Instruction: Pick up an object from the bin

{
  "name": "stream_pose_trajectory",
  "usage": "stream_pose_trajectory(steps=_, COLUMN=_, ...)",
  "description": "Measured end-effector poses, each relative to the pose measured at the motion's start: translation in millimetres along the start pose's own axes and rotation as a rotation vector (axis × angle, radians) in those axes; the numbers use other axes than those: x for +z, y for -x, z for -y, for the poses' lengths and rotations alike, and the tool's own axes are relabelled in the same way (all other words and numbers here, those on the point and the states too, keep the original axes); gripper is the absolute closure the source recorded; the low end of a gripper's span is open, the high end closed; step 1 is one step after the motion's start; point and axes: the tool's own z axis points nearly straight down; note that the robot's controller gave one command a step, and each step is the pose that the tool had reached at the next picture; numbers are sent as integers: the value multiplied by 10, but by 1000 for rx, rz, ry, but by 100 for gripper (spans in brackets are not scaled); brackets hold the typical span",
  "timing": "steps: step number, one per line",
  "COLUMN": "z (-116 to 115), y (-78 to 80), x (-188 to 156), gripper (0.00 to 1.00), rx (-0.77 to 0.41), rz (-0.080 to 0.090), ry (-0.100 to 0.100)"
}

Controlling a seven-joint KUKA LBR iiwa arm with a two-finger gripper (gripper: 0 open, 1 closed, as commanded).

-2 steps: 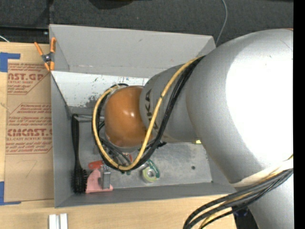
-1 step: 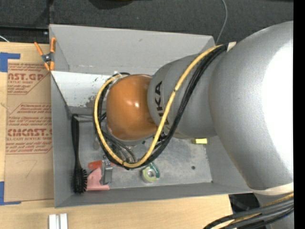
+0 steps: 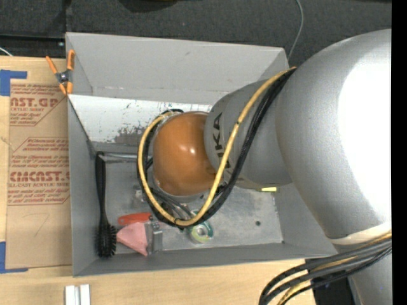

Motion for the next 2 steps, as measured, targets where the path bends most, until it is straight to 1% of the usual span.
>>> stream_pose_trajectory(steps=1, z=-47, y=-9, x=292, gripper=0, rx=183, rz=14, ry=6)
stream_pose_trajectory(steps=2, z=1, y=-76, x=295, gripper=100, rx=8, rz=2, ry=2)
